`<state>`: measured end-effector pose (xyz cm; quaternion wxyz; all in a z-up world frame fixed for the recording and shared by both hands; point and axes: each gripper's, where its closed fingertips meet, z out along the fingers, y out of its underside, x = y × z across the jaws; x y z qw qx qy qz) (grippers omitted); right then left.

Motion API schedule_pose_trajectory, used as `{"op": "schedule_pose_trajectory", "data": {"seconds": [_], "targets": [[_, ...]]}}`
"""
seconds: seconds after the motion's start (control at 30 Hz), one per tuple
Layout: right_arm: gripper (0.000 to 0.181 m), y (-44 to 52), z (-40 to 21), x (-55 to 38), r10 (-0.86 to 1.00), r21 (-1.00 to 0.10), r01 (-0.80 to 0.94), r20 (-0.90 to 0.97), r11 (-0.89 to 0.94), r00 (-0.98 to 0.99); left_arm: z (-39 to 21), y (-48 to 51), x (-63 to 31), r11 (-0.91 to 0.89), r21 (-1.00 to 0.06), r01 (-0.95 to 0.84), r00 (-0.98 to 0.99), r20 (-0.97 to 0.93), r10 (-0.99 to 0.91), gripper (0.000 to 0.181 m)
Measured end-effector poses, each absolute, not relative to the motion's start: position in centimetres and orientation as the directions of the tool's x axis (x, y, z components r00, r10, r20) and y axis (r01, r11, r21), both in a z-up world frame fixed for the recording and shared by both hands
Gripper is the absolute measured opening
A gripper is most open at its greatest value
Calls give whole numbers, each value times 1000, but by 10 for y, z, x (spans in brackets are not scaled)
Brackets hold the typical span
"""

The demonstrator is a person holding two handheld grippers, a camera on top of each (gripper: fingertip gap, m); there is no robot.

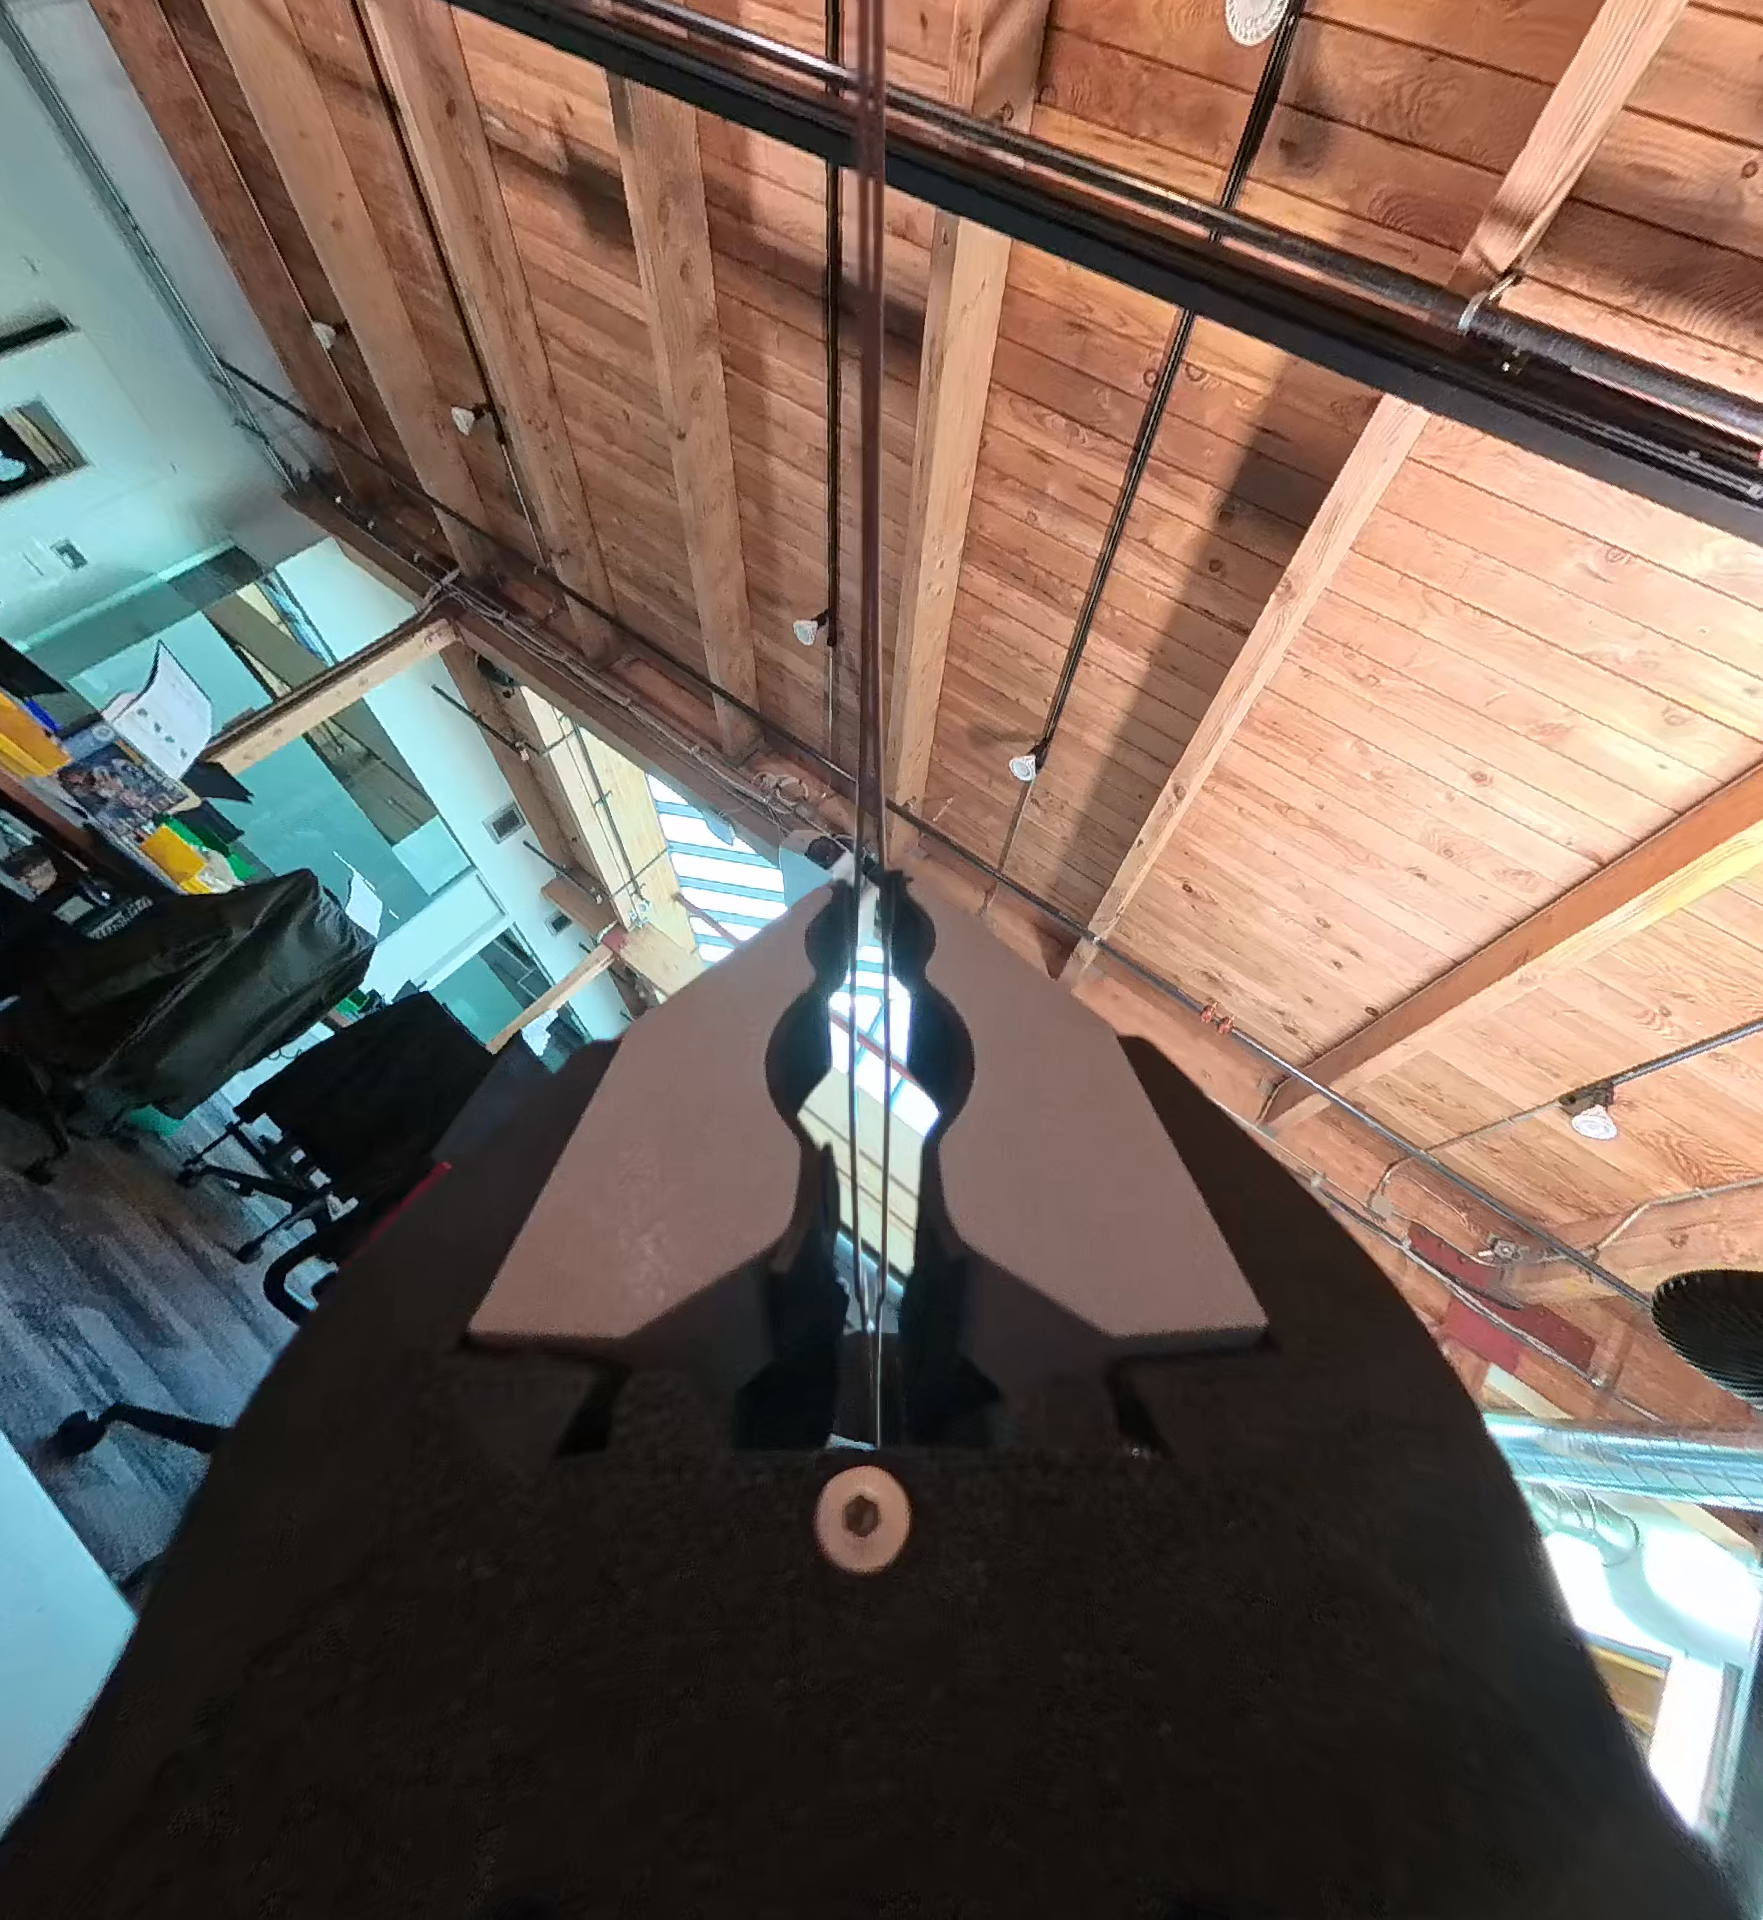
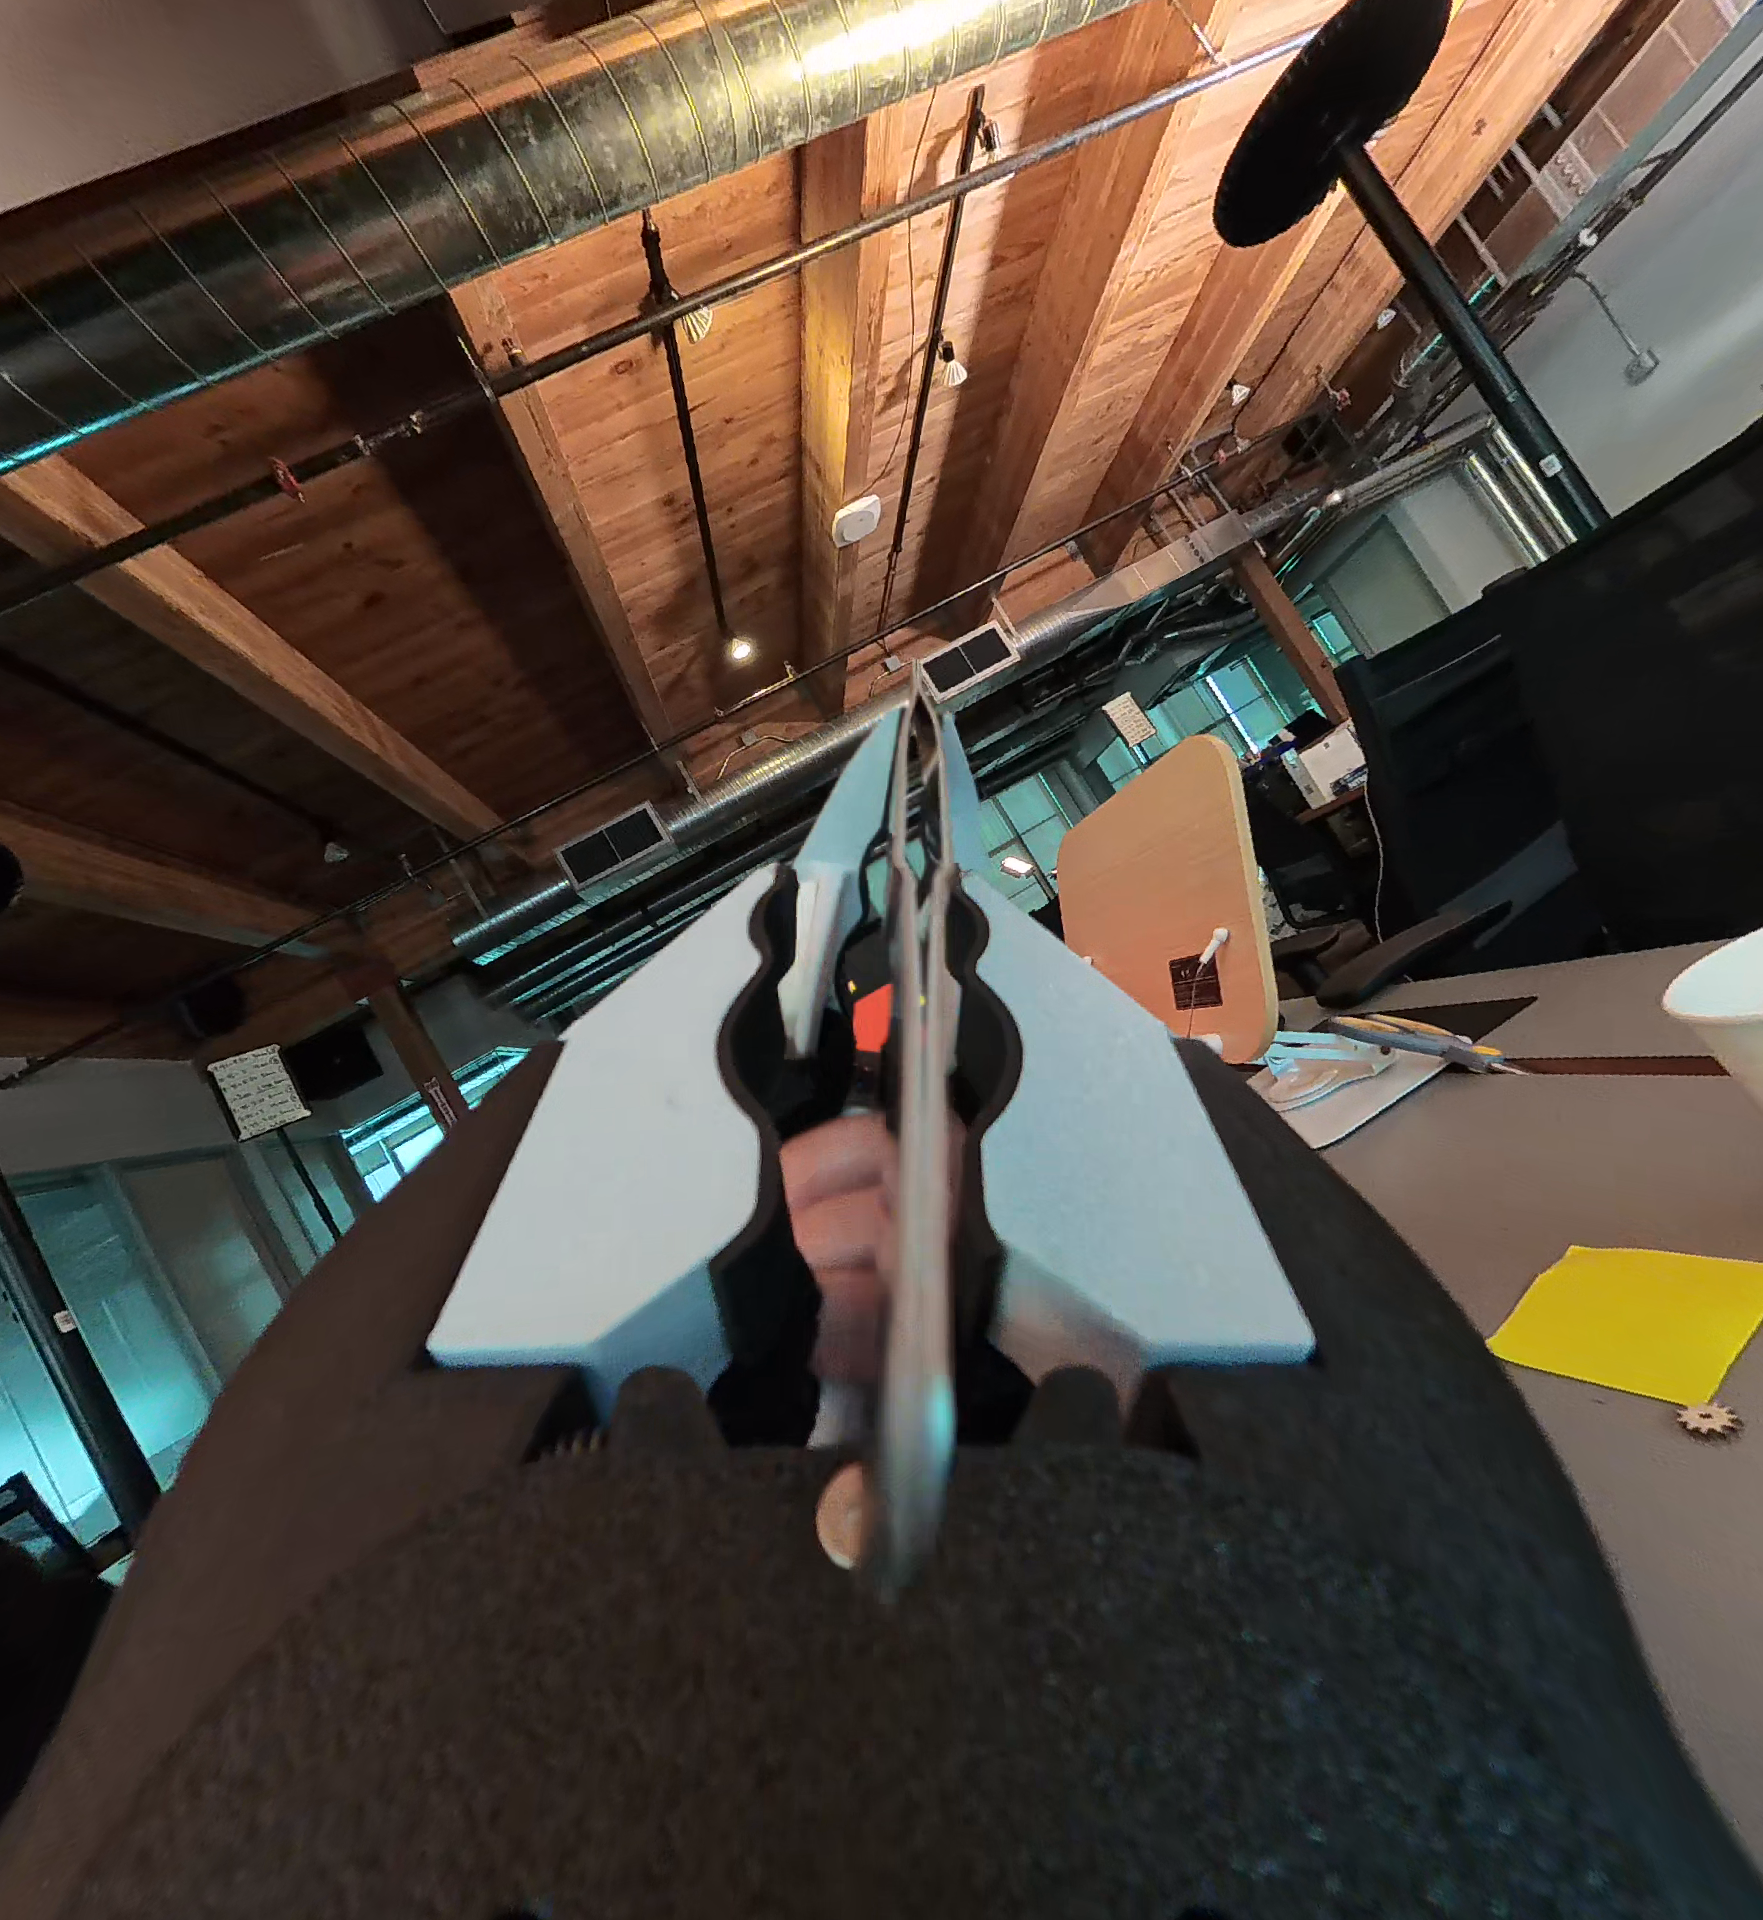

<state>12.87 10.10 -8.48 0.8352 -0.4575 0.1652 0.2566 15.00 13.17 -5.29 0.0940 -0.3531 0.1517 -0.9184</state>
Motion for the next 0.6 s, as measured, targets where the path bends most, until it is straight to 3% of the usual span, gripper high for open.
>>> {"op": "schedule_pose_trajectory", "data": {"seconds": [0.43,0.53,0.6], "targets": [[8,87,-86,140,238,-705,-544,-492,455,837,-68,106,144,-920,-392,8,-768,586,-256,6],[10,87,-86,138,253,-716,-555,-494,424,832,-68,106,141,-920,-392,-26,-789,573,-222,9],[14,84,-90,144,189,-760,-504,-470,410,862,-77,106,146,-891,-449,-65,-753,608,-252,16]]}}
